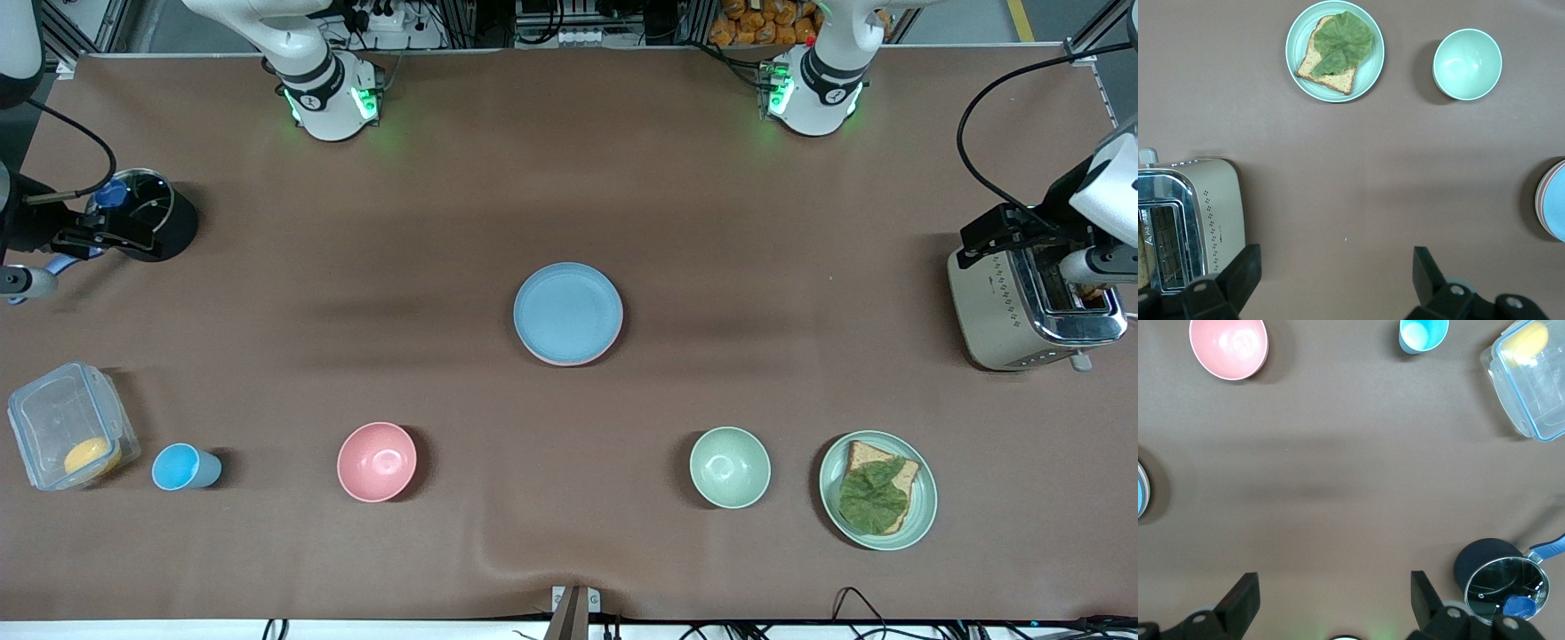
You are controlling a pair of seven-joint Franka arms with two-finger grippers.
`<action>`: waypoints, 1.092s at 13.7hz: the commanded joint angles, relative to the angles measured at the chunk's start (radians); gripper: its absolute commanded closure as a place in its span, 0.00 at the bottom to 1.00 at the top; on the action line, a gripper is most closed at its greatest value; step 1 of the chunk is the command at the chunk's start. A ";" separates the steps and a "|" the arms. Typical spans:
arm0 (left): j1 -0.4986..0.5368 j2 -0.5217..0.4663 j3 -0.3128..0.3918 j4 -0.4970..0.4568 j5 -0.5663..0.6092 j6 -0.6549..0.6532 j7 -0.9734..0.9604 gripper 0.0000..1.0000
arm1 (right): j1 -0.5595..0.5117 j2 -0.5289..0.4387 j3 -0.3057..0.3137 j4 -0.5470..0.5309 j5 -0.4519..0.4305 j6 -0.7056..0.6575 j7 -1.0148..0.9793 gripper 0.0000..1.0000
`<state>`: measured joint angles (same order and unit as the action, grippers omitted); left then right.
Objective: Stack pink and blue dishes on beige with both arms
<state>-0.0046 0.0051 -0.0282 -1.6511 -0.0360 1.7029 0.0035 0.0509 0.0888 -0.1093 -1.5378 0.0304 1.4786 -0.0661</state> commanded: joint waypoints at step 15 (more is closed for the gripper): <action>0.002 0.009 -0.004 0.024 0.018 -0.022 0.004 0.00 | 0.007 0.016 0.010 0.048 -0.013 -0.015 0.014 0.00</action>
<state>-0.0038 0.0053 -0.0283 -1.6511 -0.0360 1.7026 0.0035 0.0562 0.0922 -0.1002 -1.5123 0.0304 1.4770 -0.0659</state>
